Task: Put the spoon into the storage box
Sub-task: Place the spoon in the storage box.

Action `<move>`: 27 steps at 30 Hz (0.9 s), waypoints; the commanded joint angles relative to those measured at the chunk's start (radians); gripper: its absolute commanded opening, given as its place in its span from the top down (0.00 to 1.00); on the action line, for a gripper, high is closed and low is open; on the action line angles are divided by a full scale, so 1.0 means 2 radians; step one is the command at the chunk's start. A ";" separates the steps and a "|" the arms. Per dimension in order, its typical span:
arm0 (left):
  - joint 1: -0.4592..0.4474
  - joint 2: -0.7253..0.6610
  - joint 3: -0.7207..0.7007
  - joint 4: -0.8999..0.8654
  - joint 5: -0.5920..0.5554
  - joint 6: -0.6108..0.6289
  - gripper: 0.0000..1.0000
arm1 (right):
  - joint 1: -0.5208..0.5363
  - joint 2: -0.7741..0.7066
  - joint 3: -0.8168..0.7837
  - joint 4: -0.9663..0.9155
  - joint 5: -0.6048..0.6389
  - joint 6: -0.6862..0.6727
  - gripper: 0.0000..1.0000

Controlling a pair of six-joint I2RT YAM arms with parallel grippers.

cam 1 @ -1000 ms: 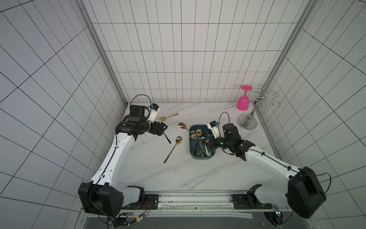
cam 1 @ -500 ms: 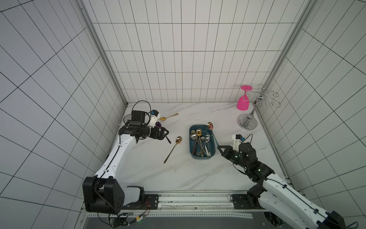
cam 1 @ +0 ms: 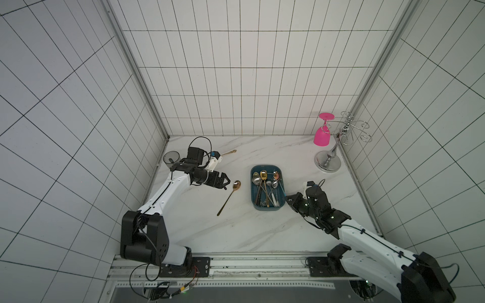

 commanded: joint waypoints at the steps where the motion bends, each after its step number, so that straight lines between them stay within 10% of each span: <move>1: -0.008 0.020 -0.002 0.001 -0.009 -0.014 0.06 | 0.004 0.005 0.020 0.014 0.041 0.023 1.00; 27: -0.116 0.155 0.058 -0.004 -0.126 -0.040 0.32 | -0.015 -0.051 0.136 -0.159 0.081 -0.148 0.53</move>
